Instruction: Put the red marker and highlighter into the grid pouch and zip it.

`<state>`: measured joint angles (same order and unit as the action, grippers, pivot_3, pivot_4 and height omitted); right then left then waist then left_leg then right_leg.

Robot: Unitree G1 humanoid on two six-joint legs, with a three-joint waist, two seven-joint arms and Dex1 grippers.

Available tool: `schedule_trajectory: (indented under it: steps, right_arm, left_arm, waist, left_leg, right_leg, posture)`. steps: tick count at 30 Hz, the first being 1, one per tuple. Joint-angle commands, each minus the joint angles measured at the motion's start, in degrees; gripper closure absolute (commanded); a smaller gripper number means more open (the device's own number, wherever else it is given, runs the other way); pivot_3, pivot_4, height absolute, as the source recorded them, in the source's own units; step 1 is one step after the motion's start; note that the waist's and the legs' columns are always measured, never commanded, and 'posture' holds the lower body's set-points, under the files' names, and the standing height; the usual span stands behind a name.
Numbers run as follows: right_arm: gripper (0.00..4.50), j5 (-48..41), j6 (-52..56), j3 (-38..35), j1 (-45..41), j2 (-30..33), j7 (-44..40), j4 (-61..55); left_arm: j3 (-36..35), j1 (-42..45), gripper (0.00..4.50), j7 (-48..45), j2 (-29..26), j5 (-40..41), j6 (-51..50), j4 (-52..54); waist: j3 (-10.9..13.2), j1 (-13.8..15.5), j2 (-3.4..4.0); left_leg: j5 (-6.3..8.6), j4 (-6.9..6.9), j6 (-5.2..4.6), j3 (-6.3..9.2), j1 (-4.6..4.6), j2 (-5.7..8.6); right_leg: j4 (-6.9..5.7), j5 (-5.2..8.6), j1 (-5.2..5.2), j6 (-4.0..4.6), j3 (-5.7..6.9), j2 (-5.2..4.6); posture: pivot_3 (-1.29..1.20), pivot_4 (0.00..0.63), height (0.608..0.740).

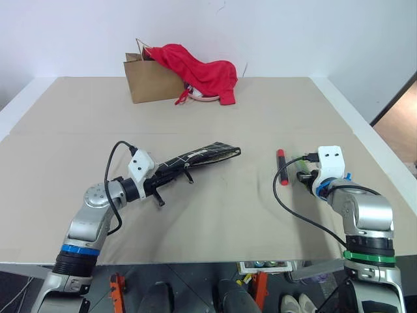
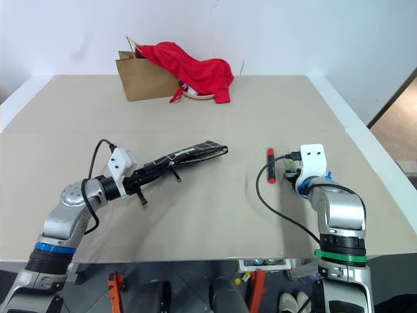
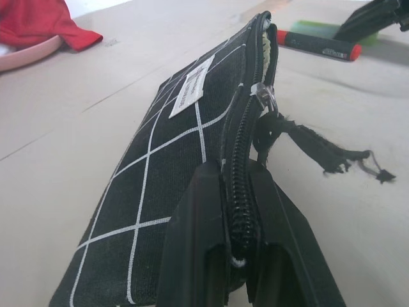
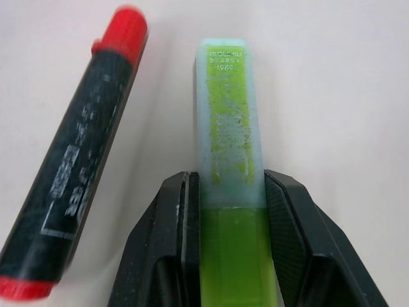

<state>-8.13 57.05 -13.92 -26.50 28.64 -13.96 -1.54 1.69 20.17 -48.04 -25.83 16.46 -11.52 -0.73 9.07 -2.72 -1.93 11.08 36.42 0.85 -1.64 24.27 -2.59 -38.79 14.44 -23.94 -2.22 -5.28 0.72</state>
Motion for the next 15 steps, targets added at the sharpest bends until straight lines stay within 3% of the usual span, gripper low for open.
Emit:
schedule_trajectory:
  steps: [1, 8, 15]
  right_arm:
    - [3.46, -2.27, -14.00, -0.18, -3.71, 6.08, -9.41, -5.13]
    - [3.46, -9.91, -24.60, 8.76, -0.36, 18.93, -36.67, -18.97]
    - [3.46, -2.65, -32.32, 19.47, -2.23, 22.06, -41.92, -14.82]
  left_arm:
    - [-1.36, 0.06, 4.50, -0.89, -0.46, 1.53, 0.58, 1.09]
    - [-0.78, -0.04, 4.50, -0.83, -0.15, 2.71, -0.76, 3.49]
    - [-0.38, 0.05, 4.50, -0.52, 0.21, 3.30, -1.76, 5.23]
  waist:
    - [0.05, 0.00, 0.08]
    - [0.13, 0.00, 0.21]
    - [0.15, 0.03, 0.18]
  left_leg:
    - [0.00, -0.02, 0.00, -0.01, 0.03, 0.01]
    - [0.09, -0.23, -0.09, 0.09, 0.15, -0.07]
    - [0.08, -0.05, -0.05, 0.03, 0.15, -0.01]
  right_leg:
    - [0.00, 0.00, -0.05, -0.01, -0.02, 0.00]
    - [0.02, 0.19, -0.21, 0.05, 0.07, 0.10]
    - [0.04, 0.14, -0.14, 0.00, 0.08, -0.03]
  posture:
    - [0.00, 0.150, 0.740]
    - [0.00, 0.150, 0.740]
    - [0.00, 0.150, 0.740]
